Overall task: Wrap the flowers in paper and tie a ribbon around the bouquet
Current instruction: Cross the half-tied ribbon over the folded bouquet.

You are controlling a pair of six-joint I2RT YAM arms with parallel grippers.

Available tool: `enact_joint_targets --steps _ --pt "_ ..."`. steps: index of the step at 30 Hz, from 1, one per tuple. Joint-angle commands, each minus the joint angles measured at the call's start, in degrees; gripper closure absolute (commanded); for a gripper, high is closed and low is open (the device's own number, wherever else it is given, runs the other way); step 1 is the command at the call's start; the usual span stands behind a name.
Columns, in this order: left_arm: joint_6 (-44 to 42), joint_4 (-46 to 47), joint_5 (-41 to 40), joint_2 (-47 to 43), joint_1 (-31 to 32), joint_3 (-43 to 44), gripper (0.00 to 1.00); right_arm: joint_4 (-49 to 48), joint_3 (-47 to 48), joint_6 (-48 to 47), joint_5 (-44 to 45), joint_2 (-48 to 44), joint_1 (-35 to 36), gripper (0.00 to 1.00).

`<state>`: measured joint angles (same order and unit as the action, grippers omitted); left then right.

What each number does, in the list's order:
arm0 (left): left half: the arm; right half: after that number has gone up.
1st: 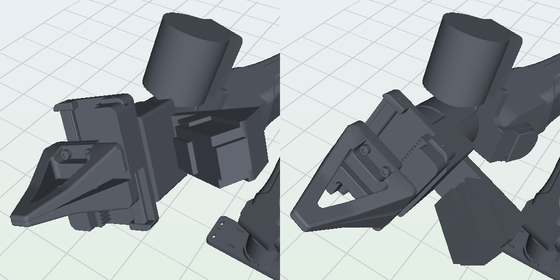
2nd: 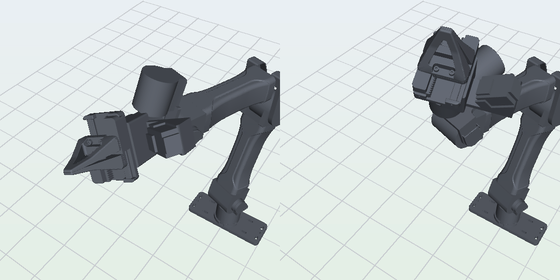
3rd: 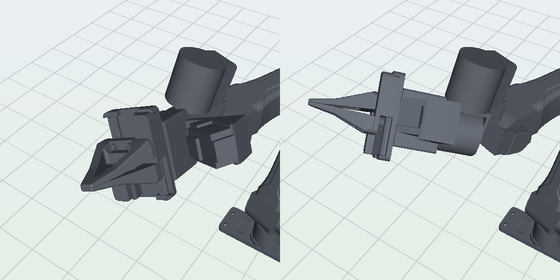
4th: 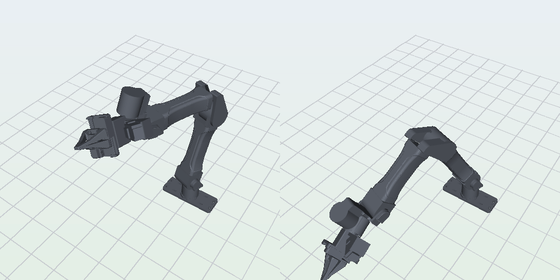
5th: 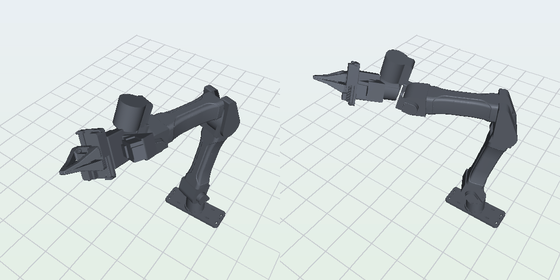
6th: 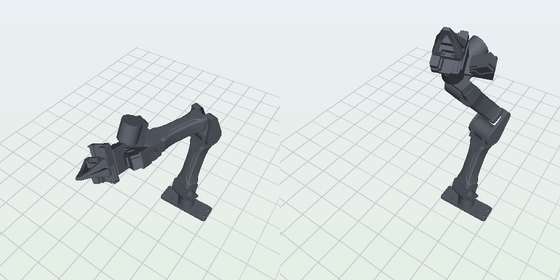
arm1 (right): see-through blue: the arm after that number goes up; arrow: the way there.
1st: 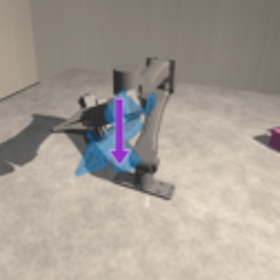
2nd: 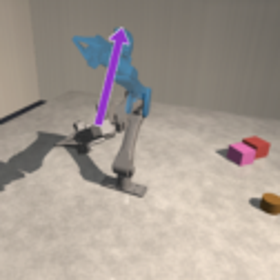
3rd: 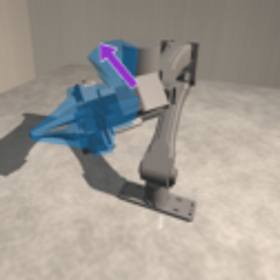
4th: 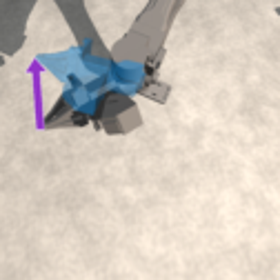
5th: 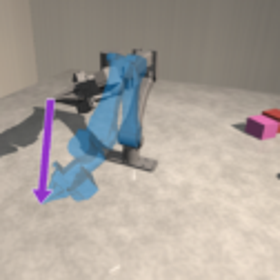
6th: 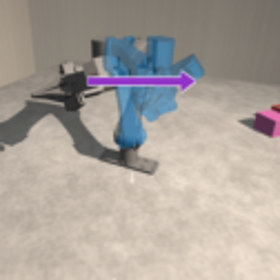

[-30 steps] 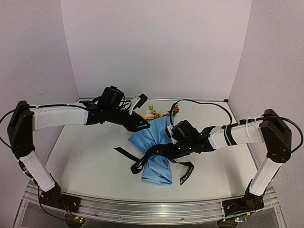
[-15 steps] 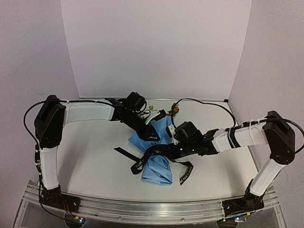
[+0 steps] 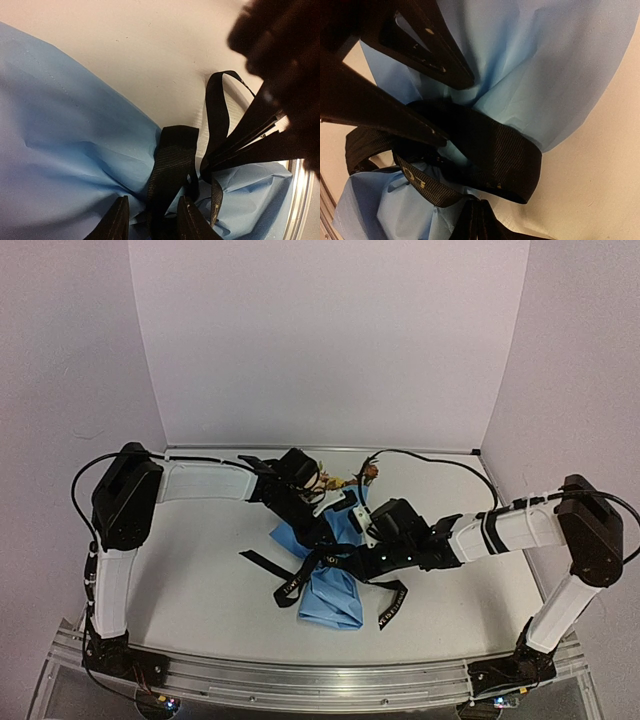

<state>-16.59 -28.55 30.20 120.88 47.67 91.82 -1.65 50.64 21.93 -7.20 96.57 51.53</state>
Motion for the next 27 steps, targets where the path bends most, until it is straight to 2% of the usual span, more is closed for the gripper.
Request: enact_joint_targets --steps 1,8,23,25,27 --pt "-1.02 -0.52 0.16 0.21 -0.09 2.47 0.74 -2.91 -0.05 0.14 -0.01 -1.91 -0.10 1.00" --pt "-0.11 2.30 1.19 -2.83 -0.03 -1.14 0.99 -7.63 0.19 4.35 -1.07 0.01 -1.86 1.00" --pt "3.09 9.29 3.46 -8.79 -0.16 -7.37 1.00 -12.15 -3.31 7.47 -4.39 -0.16 -2.11 1.00" --pt "3.04 9.18 3.79 -8.76 -0.13 -7.36 0.97 -12.15 -3.34 7.75 -5.38 -0.08 -2.13 1.00" --pt "3.04 9.11 3.75 -8.43 -0.12 -7.14 0.90 -12.20 -3.59 7.77 -5.59 -0.07 -2.10 1.00"
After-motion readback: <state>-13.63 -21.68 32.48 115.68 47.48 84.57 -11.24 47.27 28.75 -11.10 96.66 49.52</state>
